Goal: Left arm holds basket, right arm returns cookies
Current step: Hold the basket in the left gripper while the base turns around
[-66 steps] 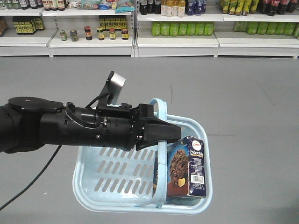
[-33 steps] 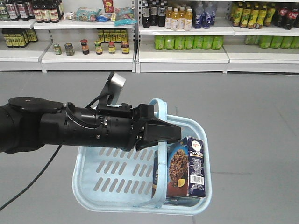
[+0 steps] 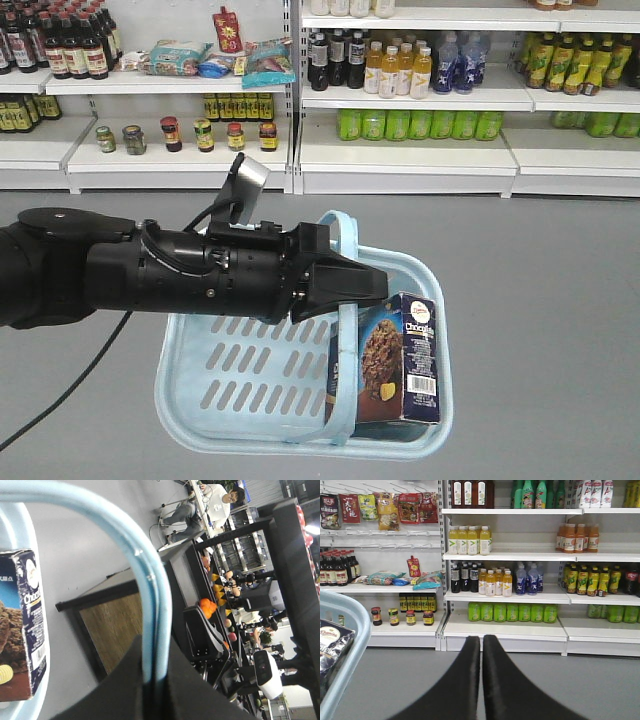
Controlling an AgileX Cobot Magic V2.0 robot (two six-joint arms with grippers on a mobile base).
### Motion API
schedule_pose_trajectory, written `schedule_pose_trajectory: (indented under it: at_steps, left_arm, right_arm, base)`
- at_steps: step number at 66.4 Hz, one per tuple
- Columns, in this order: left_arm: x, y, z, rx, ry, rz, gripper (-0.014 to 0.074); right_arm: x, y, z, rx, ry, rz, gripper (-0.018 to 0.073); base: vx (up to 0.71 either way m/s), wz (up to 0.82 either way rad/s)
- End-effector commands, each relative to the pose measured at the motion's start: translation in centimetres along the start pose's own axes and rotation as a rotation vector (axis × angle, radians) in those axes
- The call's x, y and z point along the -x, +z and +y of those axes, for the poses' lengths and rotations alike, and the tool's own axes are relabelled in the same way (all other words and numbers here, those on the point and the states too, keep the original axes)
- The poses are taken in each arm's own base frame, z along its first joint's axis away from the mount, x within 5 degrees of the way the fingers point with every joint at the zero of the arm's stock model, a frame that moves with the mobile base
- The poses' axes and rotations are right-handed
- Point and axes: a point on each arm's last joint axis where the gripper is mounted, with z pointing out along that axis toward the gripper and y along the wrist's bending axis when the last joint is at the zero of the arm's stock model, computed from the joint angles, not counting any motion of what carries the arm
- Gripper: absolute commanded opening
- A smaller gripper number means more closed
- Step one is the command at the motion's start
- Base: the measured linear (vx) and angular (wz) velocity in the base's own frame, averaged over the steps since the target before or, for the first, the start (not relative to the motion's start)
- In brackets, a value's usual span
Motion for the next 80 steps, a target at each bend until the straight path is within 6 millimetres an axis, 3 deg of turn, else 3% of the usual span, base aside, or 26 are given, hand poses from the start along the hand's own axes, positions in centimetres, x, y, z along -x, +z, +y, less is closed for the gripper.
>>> schedule_pose_trajectory:
  at_steps: [1,63,80]
  left_arm:
    - [0.87,-0.86,-3.31,-0.144,0.006,-0.057,-0.0006]
    - [0.97,-0.85,-3.2,-0.132,0.005,-0.068,-0.0006]
    - [0.97,-0.85,-3.2,-0.132,0.005,-0.068,-0.0006]
  right_arm:
    - [0.61,-0.1,0.01,-0.001,-0.015,-0.079,-0.0004]
    - [0.61,-0.1,0.01,-0.001,-0.015,-0.079,-0.0004]
    - [0.61,-0.1,0.01,-0.001,-0.015,-0.079,-0.0004]
  base:
    - [0.58,0.02]
    - [0.54,0.0]
    - [0.42,-0.4]
